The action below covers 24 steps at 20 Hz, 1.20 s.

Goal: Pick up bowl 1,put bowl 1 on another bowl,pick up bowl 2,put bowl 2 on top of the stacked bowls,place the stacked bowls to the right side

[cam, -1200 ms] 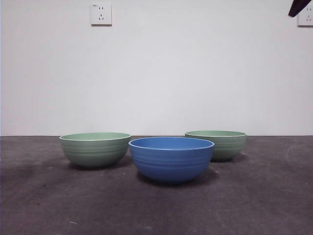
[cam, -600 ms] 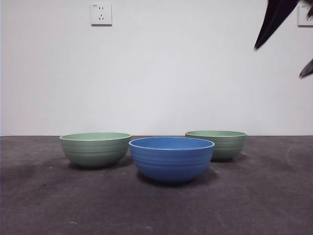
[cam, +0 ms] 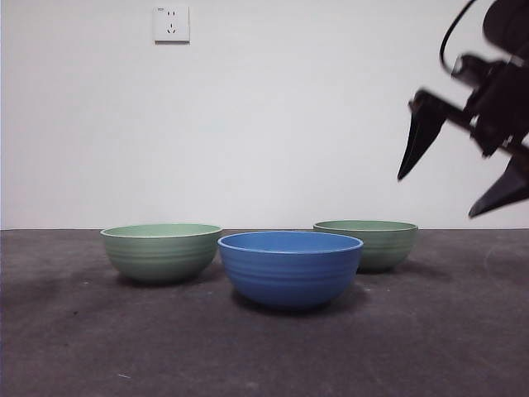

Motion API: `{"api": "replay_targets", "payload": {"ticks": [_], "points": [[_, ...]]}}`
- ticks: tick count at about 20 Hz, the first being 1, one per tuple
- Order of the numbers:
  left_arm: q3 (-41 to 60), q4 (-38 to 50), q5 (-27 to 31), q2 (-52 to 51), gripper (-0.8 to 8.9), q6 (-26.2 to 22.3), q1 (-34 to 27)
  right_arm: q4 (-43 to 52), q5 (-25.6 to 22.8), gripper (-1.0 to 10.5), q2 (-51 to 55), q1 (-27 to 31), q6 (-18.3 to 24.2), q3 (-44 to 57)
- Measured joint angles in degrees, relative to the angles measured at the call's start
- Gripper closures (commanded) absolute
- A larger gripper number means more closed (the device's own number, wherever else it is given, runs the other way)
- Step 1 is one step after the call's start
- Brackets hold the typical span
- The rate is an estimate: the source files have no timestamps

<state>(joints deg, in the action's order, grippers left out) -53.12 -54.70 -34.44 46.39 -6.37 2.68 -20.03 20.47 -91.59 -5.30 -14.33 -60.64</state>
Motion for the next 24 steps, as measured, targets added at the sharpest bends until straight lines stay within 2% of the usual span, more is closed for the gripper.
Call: {"api": "replay_targets", "payload": {"ticks": [3,5,8,12,16,18,21,24], "points": [[0.00,0.07,0.00,0.00,2.80,0.00,0.00,2.14,-2.71,3.9,-5.53,-0.59,-1.40,-2.40],[0.00,0.07,0.00,0.00,2.80,0.00,0.00,3.19,-2.75,5.0,-8.04,-0.77,-1.68,-4.37],[0.00,0.09,0.00,0.00,2.80,0.00,0.00,4.85,-4.20,5.5,-11.15,-1.53,-1.99,-6.54],[0.00,0.11,0.00,0.00,2.80,0.00,0.00,5.66,-5.68,7.5,-13.20,-2.21,-2.40,-6.62],[0.00,0.13,0.00,0.00,2.80,0.00,0.00,6.38,-5.70,7.7,-13.25,-2.62,-2.40,-6.64],[0.00,0.15,0.00,0.00,2.80,0.00,0.00,6.40,-5.73,8.3,-13.27,-2.89,-2.43,-6.64],[0.00,0.17,0.00,0.00,2.80,0.00,0.00,6.40,-5.73,8.3,-13.94,-2.99,-2.62,-6.64],[0.00,0.17,0.00,0.00,2.80,0.00,0.00,6.40,-6.93,9.5,-14.29,-2.99,-2.89,-6.64]]}}
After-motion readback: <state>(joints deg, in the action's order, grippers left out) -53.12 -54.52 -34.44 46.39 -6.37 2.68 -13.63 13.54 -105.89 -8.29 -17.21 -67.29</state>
